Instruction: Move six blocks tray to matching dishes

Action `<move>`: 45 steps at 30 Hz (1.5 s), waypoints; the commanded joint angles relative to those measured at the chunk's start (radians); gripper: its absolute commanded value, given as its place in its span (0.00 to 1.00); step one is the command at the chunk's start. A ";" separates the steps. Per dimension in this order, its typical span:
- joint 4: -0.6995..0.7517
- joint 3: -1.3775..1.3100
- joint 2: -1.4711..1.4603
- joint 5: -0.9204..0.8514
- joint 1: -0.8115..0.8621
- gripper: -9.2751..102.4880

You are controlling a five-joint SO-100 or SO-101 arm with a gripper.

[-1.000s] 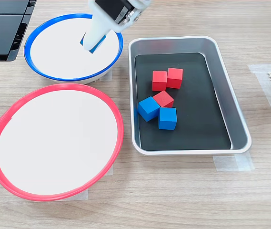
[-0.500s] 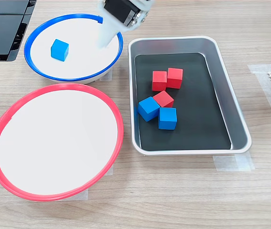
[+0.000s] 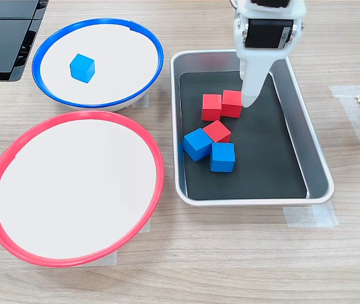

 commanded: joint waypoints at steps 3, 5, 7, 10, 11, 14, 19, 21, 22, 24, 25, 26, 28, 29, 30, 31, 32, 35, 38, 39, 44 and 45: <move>-0.146 0.063 0.012 0.034 -0.012 0.27; -0.199 0.087 -0.005 0.037 -0.020 0.26; -0.259 0.118 -0.015 0.038 -0.028 0.22; -0.302 0.152 -0.014 0.035 -0.034 0.08; -0.302 0.155 -0.012 0.037 -0.037 0.08; -0.117 0.064 0.029 0.147 -0.107 0.08; 0.206 -0.337 0.020 0.787 -0.367 0.08; 0.161 -0.471 -0.028 1.012 -0.428 0.08; 0.120 -0.520 -0.055 1.103 -0.449 0.08; -0.003 -0.565 -0.112 1.232 -0.483 0.08; -0.100 -0.566 -0.149 1.284 -0.502 0.08; -0.215 -0.548 -0.187 1.324 -0.517 0.08; -0.360 -0.522 -0.261 1.336 -0.531 0.08; -0.396 -0.515 -0.284 1.335 -0.531 0.08; -0.419 -0.512 -0.304 1.331 -0.531 0.08; -0.445 -0.506 -0.318 1.331 -0.528 0.10; -0.460 -0.499 -0.325 1.330 -0.523 0.15; -0.483 -0.476 -0.324 1.333 -0.509 0.26; -0.488 -0.451 -0.296 1.330 -0.499 0.31; -0.485 -0.442 -0.284 1.330 -0.494 0.31; -0.333 -0.420 -0.176 1.411 -0.437 0.08; -0.264 -0.420 -0.147 1.474 -0.411 0.08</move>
